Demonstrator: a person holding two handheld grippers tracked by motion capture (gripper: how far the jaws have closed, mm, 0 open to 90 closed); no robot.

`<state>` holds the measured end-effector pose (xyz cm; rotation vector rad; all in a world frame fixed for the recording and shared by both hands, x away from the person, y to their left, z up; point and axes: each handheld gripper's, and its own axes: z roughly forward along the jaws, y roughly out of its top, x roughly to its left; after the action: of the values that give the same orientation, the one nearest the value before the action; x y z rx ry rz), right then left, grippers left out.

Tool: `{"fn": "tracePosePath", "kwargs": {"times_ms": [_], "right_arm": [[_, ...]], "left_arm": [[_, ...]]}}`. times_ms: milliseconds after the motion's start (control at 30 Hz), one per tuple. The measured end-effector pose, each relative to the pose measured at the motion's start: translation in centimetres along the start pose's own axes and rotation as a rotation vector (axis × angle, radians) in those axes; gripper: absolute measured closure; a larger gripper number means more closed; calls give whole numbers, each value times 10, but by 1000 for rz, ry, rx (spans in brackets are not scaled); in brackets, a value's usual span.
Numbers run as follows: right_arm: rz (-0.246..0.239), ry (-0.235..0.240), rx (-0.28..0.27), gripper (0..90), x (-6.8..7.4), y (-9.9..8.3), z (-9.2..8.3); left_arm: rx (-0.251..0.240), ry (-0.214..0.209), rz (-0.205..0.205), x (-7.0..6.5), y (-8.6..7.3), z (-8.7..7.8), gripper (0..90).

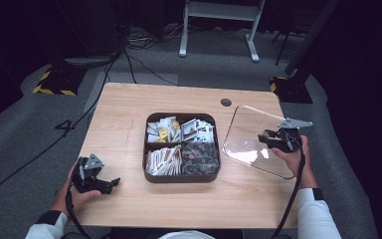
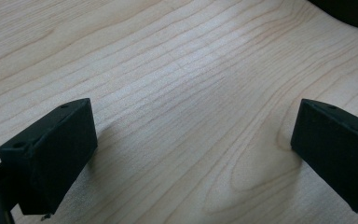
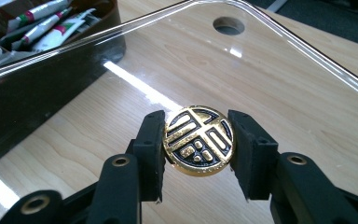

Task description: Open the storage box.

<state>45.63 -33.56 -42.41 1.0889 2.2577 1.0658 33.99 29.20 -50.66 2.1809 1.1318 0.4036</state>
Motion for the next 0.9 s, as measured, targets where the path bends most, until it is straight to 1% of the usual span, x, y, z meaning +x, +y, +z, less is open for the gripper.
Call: {"fn": "tracePosePath", "kwargs": {"times_ms": [67,200,267,333,400,467,633,700,767,833,867,900], "right_arm": [[5,-3,13,588,-4,-6,1],[12,-6,24,588,-8,-12,4],[17,-7,42,588,-11,-18,9],[18,-8,49,588,-12,-20,11],[17,-4,57,588,-13,-24,15],[27,6,75,588,-14,-27,20],[29,12,85,588,-15,-29,26],[32,22,88,588,-15,-30,29],[22,28,90,588,-13,-32,31],[3,34,107,588,-11,-33,36],[-12,34,126,587,-9,-34,40],[-12,34,126,587,-9,-34,40]], "left_arm": [[0,0,0,0,0,0,5],[1,0,2,0,0,0,5],[0,0,0,0,0,0,5],[0,0,1,0,0,0,5],[0,0,0,0,0,0,5],[0,0,0,0,0,0,5],[0,0,0,0,0,0,4],[1,0,2,0,0,0,5],[1,0,0,0,0,0,5],[1,-2,4,0,0,0,4],[1,-3,4,0,0,0,4],[1,-3,4,0,0,0,4]]}}
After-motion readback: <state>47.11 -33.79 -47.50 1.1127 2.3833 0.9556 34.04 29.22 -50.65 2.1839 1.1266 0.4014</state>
